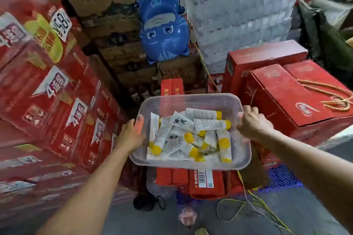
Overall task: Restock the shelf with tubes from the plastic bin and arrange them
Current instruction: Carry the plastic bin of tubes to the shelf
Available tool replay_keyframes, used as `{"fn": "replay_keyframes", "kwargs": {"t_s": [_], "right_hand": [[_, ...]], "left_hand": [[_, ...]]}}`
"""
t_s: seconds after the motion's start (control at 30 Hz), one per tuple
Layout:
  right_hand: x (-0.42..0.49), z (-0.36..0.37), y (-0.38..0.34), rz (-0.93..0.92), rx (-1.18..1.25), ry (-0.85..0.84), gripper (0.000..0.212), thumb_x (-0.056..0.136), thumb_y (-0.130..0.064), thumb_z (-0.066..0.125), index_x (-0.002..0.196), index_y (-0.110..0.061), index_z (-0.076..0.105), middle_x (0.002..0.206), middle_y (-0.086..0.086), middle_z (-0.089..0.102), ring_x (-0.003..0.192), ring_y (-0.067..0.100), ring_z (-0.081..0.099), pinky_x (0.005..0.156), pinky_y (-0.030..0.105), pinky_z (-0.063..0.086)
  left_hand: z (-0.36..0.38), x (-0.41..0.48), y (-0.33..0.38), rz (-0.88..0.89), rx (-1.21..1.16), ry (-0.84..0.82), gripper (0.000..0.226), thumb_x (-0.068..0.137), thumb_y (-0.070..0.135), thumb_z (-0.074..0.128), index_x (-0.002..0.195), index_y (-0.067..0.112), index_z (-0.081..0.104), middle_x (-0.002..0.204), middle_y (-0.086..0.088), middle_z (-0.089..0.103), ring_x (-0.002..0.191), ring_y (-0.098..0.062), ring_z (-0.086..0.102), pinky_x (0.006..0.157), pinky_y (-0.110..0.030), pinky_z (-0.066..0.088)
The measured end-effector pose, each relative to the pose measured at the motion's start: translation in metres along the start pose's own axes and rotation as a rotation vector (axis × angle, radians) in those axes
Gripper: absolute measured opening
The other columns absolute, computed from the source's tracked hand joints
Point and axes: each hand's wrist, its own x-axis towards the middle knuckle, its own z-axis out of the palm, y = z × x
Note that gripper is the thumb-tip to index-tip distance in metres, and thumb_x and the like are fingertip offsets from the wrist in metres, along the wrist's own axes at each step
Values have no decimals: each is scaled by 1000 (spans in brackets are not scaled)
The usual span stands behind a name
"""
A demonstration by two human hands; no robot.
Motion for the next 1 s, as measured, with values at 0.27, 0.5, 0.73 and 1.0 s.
{"fn": "replay_keyframes", "kwargs": {"t_s": [0.27, 0.5, 0.73, 1.0], "right_hand": [[36, 39, 10, 247, 330, -50, 60, 68, -35, 57, 122, -9, 47, 116, 19, 58, 97, 39, 62, 79, 44, 55], [36, 33, 3, 339, 417, 27, 30, 81, -13, 66, 106, -5, 52, 107, 18, 59, 100, 38, 61, 76, 41, 53], [-13, 24, 27, 263, 465, 6, 17, 80, -11, 62, 93, -6, 53, 89, 13, 58, 80, 30, 60, 55, 28, 42], [-126, 21, 137, 374, 538, 19, 14, 74, -6, 64, 86, -1, 57, 78, 14, 59, 68, 27, 61, 53, 32, 53]], "left_hand": [[25, 67, -22, -186, -216, -53, 36, 84, 21, 66, 116, 13, 51, 105, -9, 62, 91, -27, 59, 78, -34, 47], [25, 80, -26, -296, -336, -27, 30, 73, 8, 78, 96, 8, 58, 90, -12, 63, 77, -30, 64, 67, -43, 59], [29, 32, -29, -298, -310, -64, 20, 79, 4, 72, 97, 7, 64, 78, -9, 59, 66, -23, 58, 44, -26, 46], [46, -79, 16, -96, -150, -116, 23, 80, 22, 71, 89, 2, 63, 79, -15, 67, 65, -29, 67, 55, -33, 52]]}}
